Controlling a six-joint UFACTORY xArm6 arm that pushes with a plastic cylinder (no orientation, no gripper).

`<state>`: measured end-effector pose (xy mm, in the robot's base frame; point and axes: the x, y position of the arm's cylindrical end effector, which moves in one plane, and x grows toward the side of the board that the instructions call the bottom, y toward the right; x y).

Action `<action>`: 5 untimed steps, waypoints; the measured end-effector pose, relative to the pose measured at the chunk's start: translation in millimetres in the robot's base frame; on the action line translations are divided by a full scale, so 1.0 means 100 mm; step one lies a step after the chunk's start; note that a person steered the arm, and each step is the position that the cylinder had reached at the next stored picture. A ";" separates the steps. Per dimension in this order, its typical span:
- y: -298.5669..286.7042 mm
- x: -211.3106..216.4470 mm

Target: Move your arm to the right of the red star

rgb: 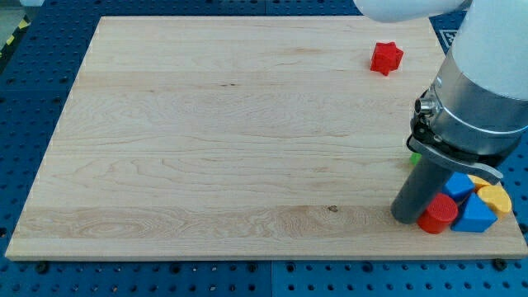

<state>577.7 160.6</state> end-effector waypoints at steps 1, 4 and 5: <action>-0.01 -0.15; -0.31 -1.50; -0.31 -1.90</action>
<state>387.8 129.1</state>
